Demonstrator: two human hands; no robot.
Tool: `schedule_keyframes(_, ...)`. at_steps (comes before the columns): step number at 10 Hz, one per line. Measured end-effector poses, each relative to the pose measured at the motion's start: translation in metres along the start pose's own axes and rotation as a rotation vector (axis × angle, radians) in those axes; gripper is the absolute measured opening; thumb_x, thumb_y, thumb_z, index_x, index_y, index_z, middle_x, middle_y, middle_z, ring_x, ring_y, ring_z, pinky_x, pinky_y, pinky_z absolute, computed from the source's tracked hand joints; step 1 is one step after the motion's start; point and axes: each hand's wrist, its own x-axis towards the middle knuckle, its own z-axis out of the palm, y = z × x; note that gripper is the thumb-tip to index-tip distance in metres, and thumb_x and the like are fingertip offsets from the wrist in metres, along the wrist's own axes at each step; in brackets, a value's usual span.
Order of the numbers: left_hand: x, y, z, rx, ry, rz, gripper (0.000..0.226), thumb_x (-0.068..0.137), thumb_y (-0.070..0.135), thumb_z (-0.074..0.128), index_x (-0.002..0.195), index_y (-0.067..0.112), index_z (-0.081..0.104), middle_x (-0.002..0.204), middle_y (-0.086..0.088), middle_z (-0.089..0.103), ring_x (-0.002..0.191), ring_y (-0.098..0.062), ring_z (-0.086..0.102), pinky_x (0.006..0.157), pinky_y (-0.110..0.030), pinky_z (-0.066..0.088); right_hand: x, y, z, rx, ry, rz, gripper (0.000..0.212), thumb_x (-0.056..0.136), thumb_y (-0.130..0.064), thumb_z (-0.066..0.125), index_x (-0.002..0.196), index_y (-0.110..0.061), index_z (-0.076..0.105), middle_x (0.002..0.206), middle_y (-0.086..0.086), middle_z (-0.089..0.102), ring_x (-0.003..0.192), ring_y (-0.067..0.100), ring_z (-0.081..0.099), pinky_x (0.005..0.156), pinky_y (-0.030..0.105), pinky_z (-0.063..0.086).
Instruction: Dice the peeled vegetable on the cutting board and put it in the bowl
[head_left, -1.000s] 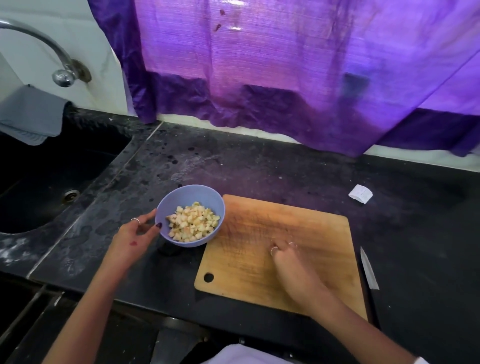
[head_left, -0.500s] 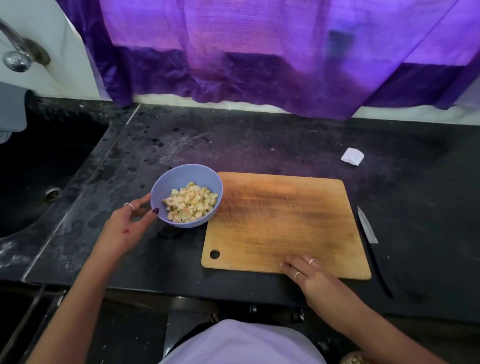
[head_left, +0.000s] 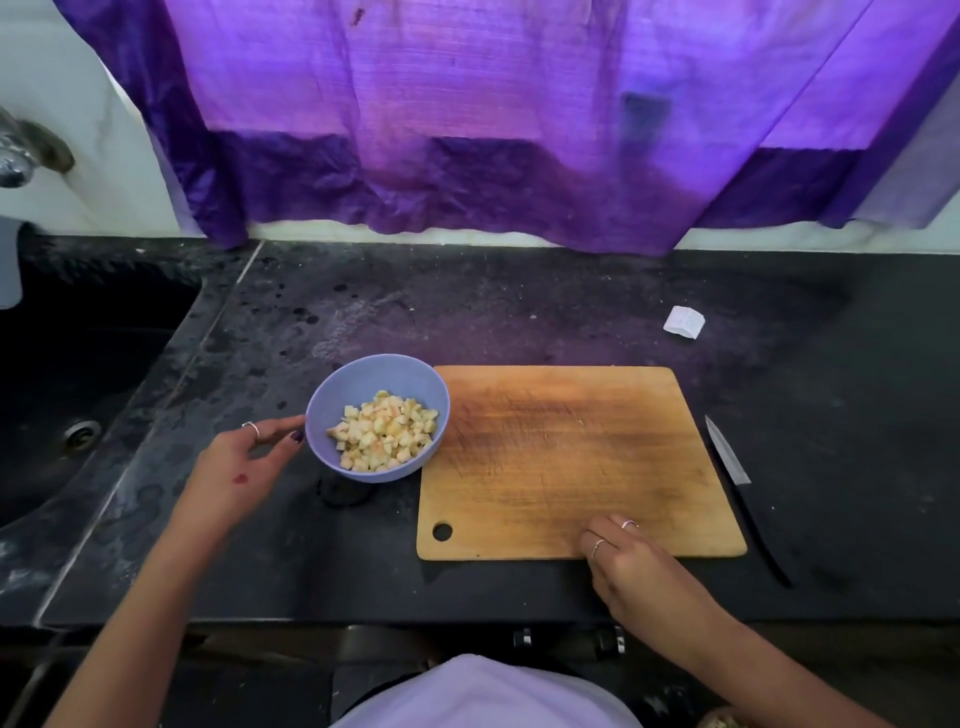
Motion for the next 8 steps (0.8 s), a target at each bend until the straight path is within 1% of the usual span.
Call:
schedule_keyframes(1, 0.005, -0.002, -0.003, -0.004, 0.010, -0.002, 0.020, 0.093, 0.019, 0.058, 0.106, 0.029, 0.070, 0.100, 0.001, 0.067, 0.097, -0.016, 0.060, 0.075, -0.029, 0.041, 0.011, -0.011, -0.009, 0.218, -0.030, 0.120, 0.039, 0.078, 0.005, 0.063, 0.079, -0.032, 0.052, 0.080, -0.022, 0.046, 0.073, -0.001, 0.047, 0.070, 0.011, 0.040)
schedule_keyframes(2, 0.006, -0.003, -0.003, -0.024, 0.006, 0.006, 0.020, 0.093, 0.018, 0.058, 0.103, 0.030, 0.070, 0.095, 0.003, 0.068, 0.091, -0.013, 0.060, 0.073, -0.026, 0.040, 0.037, -0.036, -0.021, 0.416, -0.045, 0.171, 0.021, 0.083, 0.000, 0.063, 0.086, -0.021, 0.063, 0.087, -0.015, 0.056, 0.081, 0.000, 0.055, 0.074, 0.011, 0.045)
schedule_keyframes(3, 0.008, -0.004, -0.002, -0.051, -0.002, 0.015, 0.018, 0.092, 0.018, 0.060, 0.100, 0.029, 0.070, 0.090, 0.007, 0.069, 0.082, -0.010, 0.062, 0.072, -0.025, 0.043, 0.084, -0.070, -0.030, 0.499, 0.083, 0.135, 0.017, 0.084, -0.004, 0.063, 0.092, -0.018, 0.067, 0.090, -0.015, 0.057, 0.084, 0.000, 0.056, 0.076, 0.011, 0.046)
schedule_keyframes(4, 0.012, -0.004, -0.003, -0.057, 0.010, 0.000, 0.016, 0.091, 0.018, 0.060, 0.099, 0.028, 0.070, 0.087, 0.009, 0.069, 0.082, -0.011, 0.063, 0.069, -0.023, 0.043, 0.133, -0.099, -0.033, 0.543, 0.201, 0.061, 0.019, 0.085, -0.001, 0.061, 0.098, -0.012, 0.069, 0.097, -0.005, 0.063, 0.086, 0.001, 0.058, 0.078, 0.011, 0.048)
schedule_keyframes(5, 0.018, -0.002, -0.003, -0.057, 0.026, -0.013, 0.016, 0.092, 0.019, 0.059, 0.104, 0.023, 0.070, 0.093, 0.006, 0.069, 0.089, -0.011, 0.063, 0.073, -0.024, 0.043, 0.173, -0.113, -0.030, 0.493, 0.271, 0.006, 0.014, 0.086, -0.003, 0.060, 0.096, -0.005, 0.070, 0.096, 0.002, 0.065, 0.085, 0.008, 0.058, 0.078, 0.019, 0.049)
schedule_keyframes(6, 0.025, 0.001, -0.003, -0.055, 0.043, -0.026, 0.020, 0.092, 0.020, 0.059, 0.109, 0.018, 0.069, 0.099, 0.002, 0.069, 0.097, -0.014, 0.063, 0.081, -0.027, 0.044, 0.196, -0.115, -0.022, 0.385, 0.164, 0.003, 0.013, 0.088, -0.014, 0.060, 0.093, -0.011, 0.072, 0.090, 0.002, 0.069, 0.080, 0.017, 0.063, 0.074, 0.039, 0.054)
schedule_keyframes(7, 0.032, 0.010, 0.003, -0.047, 0.066, -0.004, 0.021, 0.092, 0.020, 0.058, 0.110, 0.017, 0.069, 0.095, -0.001, 0.069, 0.093, -0.015, 0.063, 0.074, -0.029, 0.044, 0.204, -0.112, -0.028, 0.356, 0.036, 0.040, 0.014, 0.089, -0.025, 0.060, 0.094, -0.020, 0.072, 0.083, 0.001, 0.072, 0.073, 0.017, 0.065, 0.070, 0.039, 0.055)
schedule_keyframes(8, 0.036, 0.023, 0.009, -0.041, 0.101, 0.024, 0.023, 0.093, 0.021, 0.057, 0.113, 0.015, 0.067, 0.096, -0.002, 0.070, 0.086, -0.013, 0.061, 0.069, -0.026, 0.043, 0.203, -0.100, -0.044, 0.421, 0.079, 0.114, 0.019, 0.089, -0.017, 0.058, 0.103, -0.019, 0.071, 0.099, 0.001, 0.072, 0.087, 0.016, 0.066, 0.080, 0.034, 0.054)
